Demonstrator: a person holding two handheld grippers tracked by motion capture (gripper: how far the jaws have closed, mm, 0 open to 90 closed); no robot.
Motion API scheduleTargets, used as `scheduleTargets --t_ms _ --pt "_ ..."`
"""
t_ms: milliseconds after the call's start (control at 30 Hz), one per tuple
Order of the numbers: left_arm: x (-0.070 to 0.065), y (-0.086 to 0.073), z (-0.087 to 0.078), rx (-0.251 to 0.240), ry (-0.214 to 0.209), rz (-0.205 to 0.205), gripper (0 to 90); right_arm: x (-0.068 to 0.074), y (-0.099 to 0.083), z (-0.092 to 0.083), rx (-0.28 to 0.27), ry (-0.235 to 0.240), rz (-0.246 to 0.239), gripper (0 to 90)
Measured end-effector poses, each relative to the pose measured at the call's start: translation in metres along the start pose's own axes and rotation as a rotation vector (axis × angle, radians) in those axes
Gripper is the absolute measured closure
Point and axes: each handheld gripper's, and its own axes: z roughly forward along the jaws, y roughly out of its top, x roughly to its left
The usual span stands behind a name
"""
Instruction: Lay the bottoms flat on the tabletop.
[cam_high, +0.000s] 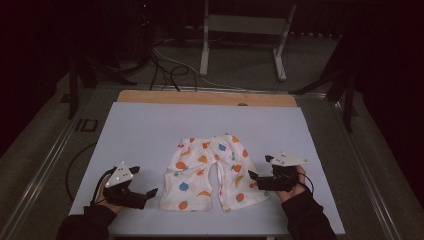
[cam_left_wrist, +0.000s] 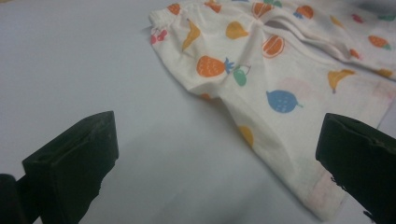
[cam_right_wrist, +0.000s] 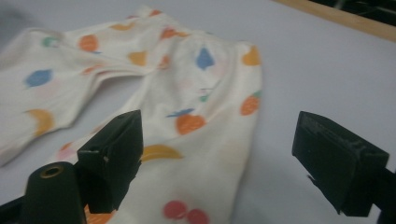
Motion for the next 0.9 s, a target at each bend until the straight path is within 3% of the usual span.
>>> scheduleTargets --t_ms 367,600,700,833,900 --pt "0.012 0.026 0.016 0.013 -0.029 0.005 0.6 -0.016 0.012 0.017 0.000 -0.035 0.014 17.6" --pt "0.016 0.046 0.027 0.037 -0.026 0.019 0.5 -0.023 0.024 0.025 0.002 -0.051 0.030 16.3" --pt "0.018 0.058 0.033 0.047 -0.018 0.005 0.5 -0.024 0.029 0.030 0.007 -0.055 0.039 15.4" --pt "0.018 0.075 0.041 0.047 0.036 -0.029 0.5 -0.027 0.038 0.040 0.012 -0.030 0.028 15.0" --pt "0.019 0.081 0.045 0.053 0.020 -0.031 0.5 -0.026 0.043 0.046 0.014 -0.034 0.010 14.9"
